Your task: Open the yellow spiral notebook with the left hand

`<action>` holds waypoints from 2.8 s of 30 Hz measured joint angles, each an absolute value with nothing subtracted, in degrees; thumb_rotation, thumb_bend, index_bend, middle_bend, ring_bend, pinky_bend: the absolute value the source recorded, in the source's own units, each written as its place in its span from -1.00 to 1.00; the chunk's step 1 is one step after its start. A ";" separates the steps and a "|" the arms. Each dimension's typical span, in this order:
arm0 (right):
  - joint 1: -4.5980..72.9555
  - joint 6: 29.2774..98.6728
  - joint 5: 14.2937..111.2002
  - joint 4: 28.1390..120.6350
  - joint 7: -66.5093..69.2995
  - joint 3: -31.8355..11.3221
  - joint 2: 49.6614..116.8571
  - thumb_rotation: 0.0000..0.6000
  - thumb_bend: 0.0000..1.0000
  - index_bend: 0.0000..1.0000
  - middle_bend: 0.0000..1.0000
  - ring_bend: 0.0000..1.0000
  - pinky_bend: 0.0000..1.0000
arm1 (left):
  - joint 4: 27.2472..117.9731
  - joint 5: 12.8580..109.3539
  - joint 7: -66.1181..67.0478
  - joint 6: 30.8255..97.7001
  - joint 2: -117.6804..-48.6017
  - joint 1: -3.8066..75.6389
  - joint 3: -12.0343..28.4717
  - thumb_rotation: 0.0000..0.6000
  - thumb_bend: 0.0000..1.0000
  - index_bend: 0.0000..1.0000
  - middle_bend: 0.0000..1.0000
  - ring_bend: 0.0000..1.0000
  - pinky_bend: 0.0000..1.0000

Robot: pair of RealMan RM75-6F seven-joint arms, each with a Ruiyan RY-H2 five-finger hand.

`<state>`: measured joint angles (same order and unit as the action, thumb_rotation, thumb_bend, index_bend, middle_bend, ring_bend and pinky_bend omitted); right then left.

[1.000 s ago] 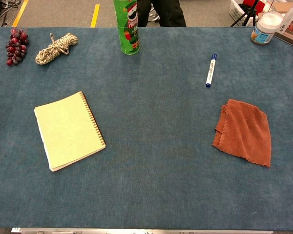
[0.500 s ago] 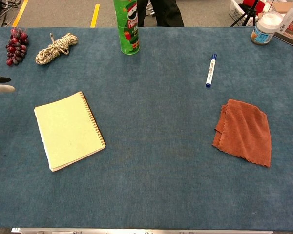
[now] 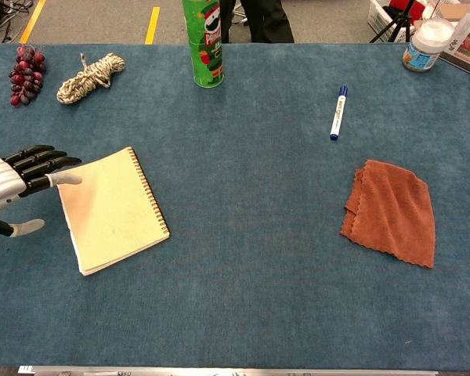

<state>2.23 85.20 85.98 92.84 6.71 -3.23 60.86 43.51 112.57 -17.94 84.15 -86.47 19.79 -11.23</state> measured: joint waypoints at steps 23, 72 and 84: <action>2.38 84.20 84.81 92.82 5.66 -3.26 61.22 1.00 -0.34 -0.49 -0.49 -0.58 -0.42 | 30.53 111.42 -22.28 85.46 -95.40 21.15 -14.08 1.00 -0.47 -0.69 -0.92 -1.00 -1.00; 1.89 85.25 83.63 92.29 5.49 -4.28 61.96 1.00 -0.34 -0.49 -0.49 -0.58 -0.42 | 44.98 105.41 -34.67 81.14 -96.97 25.53 -13.74 1.00 -0.01 0.30 -0.70 -1.00 -1.00; 1.69 85.67 83.73 92.22 5.63 -4.36 61.99 1.00 -0.34 -0.49 -0.49 -0.58 -0.42 | 51.99 103.37 -35.52 79.14 -92.44 26.58 -12.76 1.00 0.00 0.52 -0.53 -1.00 -1.00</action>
<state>1.69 85.67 83.73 92.22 5.63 -4.36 61.99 51.99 103.37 -35.52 79.14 -92.44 26.58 -12.76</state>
